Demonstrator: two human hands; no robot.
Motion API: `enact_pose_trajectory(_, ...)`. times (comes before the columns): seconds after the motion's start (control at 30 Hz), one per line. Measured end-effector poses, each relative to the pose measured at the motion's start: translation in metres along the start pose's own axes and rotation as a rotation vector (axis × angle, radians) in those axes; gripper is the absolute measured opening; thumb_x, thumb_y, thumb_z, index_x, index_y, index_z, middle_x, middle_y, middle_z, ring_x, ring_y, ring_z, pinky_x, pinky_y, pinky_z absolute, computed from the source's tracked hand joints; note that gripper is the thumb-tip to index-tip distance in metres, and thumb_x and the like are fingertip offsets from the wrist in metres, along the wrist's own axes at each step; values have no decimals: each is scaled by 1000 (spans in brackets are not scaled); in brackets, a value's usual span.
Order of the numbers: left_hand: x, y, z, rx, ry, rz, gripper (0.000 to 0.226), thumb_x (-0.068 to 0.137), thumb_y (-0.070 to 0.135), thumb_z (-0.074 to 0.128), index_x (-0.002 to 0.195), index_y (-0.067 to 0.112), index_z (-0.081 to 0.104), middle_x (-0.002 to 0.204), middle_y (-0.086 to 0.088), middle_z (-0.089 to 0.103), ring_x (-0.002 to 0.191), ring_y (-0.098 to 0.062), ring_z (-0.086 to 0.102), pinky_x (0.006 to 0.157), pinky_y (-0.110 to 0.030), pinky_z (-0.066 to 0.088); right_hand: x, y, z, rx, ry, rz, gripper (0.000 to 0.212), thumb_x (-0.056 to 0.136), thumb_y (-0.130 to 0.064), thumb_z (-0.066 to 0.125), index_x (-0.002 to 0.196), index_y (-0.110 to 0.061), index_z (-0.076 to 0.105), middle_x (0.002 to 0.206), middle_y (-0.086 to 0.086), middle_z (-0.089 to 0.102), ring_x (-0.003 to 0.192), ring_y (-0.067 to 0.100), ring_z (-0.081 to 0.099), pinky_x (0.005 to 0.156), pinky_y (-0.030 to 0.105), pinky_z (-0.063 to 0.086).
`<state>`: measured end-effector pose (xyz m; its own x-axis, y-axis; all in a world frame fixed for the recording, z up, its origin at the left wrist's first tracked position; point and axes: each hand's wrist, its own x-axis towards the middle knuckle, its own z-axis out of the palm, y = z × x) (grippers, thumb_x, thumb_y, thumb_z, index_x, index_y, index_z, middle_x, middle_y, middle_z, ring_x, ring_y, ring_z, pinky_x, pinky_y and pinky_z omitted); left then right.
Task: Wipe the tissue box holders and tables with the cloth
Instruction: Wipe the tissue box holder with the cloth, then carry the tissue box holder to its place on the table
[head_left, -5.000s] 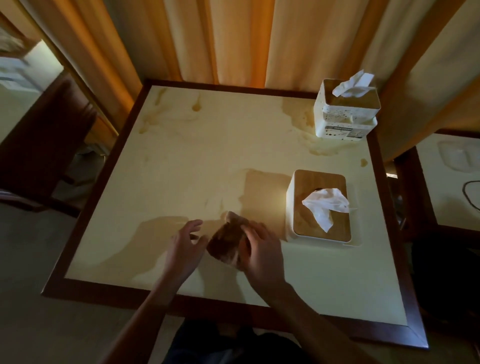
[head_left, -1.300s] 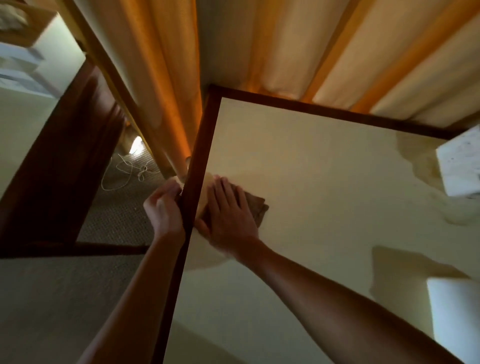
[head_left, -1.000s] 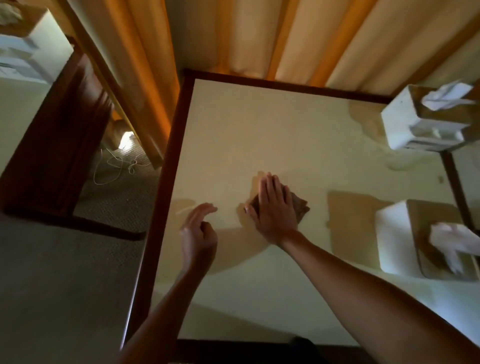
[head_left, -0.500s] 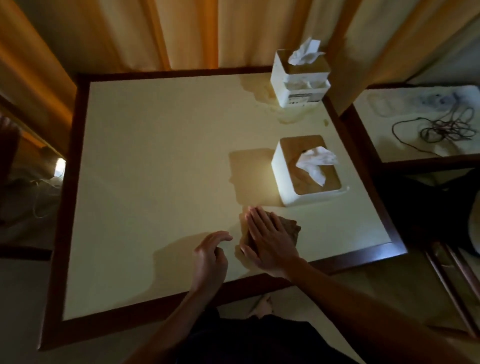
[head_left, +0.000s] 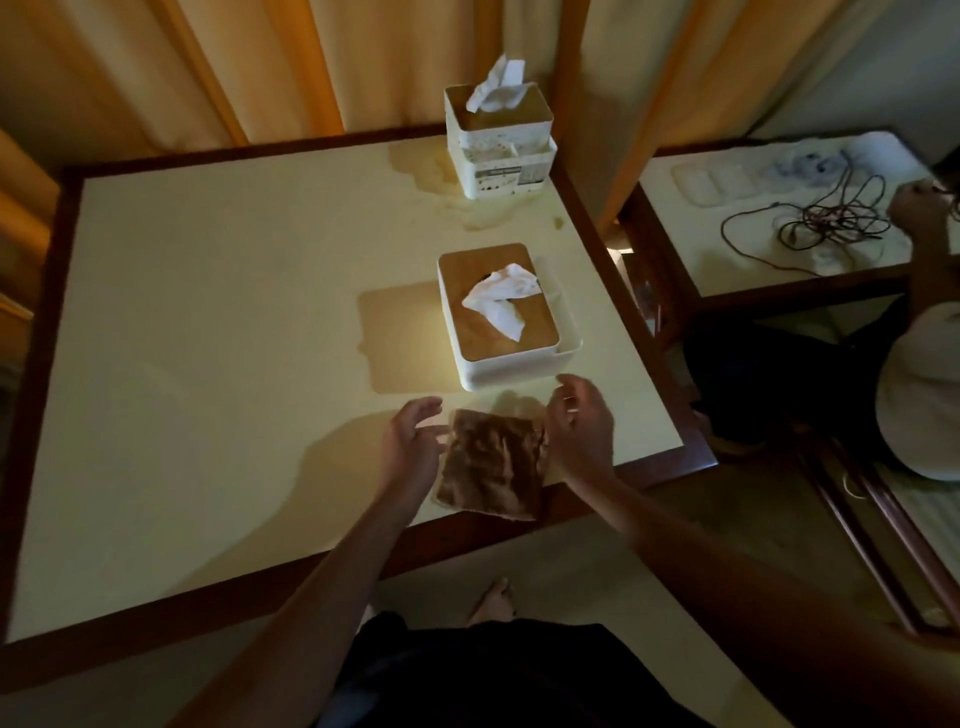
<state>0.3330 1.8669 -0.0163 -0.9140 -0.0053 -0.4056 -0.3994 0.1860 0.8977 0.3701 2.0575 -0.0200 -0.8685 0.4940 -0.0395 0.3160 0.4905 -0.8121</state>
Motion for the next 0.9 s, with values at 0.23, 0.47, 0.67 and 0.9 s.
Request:
enact_pose_trajectory(0.23,8,27,10,-20,-62,-128,46,92,-3,38,130,18,53,112,-10,63,86,-23,64,79,-38,57,67,6,-20,464,-157,277,48,103,-46,38,145,-24,46,135,-1,55,117,22,60,77,28,58)
enact_pose_trajectory(0.47,-3,28,-21,-131,6,-205,43,94,-3,36,125,19,54,111,-14,66,88,-27,69,80,-42,58,49,-18,19,323,-328,90,34,102,-40,39,115,-27,67,112,-6,70,105,15,67,85,36,58)
enact_pose_trajectory(0.67,-6,23,-71,-210,124,-242,36,98,1,44,129,18,51,115,-15,63,91,-33,68,78,-43,58,36,-35,40,308,-412,74,40,102,-35,52,83,-10,76,76,-2,73,74,12,66,69,24,48)
enact_pose_trajectory(0.9,2,31,-94,-164,144,-190,49,97,4,47,142,21,45,115,-2,60,97,-25,65,77,-40,57,83,-58,58,368,-409,87,25,101,-35,47,116,-20,60,99,7,65,86,18,61,70,34,48)
